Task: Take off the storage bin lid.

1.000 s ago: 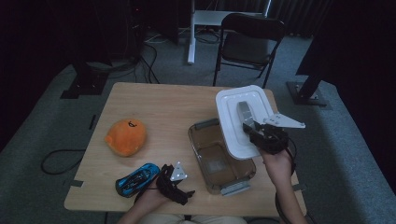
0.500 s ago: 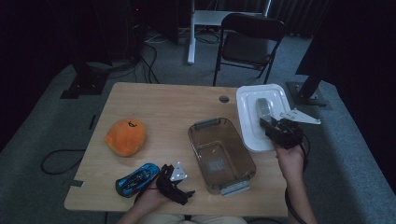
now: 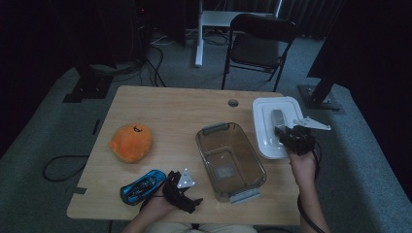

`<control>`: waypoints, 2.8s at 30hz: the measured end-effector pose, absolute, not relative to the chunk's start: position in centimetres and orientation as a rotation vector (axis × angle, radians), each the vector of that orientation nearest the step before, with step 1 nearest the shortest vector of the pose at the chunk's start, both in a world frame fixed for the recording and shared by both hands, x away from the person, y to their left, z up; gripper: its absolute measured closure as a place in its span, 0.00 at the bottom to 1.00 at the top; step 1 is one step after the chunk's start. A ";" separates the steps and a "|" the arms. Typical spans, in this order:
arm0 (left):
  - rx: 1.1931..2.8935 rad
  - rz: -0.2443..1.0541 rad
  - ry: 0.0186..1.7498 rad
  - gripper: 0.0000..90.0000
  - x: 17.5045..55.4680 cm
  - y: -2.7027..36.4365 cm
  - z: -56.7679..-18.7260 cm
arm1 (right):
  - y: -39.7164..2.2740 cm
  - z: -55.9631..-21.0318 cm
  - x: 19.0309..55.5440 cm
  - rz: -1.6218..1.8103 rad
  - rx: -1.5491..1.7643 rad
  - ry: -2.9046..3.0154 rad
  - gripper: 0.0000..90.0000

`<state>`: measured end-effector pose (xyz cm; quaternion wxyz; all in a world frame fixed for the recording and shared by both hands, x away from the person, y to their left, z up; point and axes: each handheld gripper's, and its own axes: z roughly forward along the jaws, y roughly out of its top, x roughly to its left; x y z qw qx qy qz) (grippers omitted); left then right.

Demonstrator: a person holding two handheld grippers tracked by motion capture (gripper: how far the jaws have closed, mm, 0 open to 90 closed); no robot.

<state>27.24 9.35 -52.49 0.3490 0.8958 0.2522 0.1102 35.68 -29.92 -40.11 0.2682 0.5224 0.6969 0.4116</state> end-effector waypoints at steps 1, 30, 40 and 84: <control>2.322 0.286 0.653 0.03 27.2 9.4 -52.5 | -30.0 -40.4 35.8 1.113 1.413 1.879 0.76; 2.322 0.288 0.659 0.03 27.2 9.3 -52.5 | -29.7 -50.1 39.2 1.047 1.558 1.965 0.75; 2.318 0.292 0.675 0.03 27.2 9.1 -52.5 | -29.2 -51.2 39.3 1.033 1.565 2.014 0.39; 2.331 0.418 0.854 0.05 34.8 9.9 -47.0 | -24.9 -50.5 30.9 1.201 1.259 2.234 0.15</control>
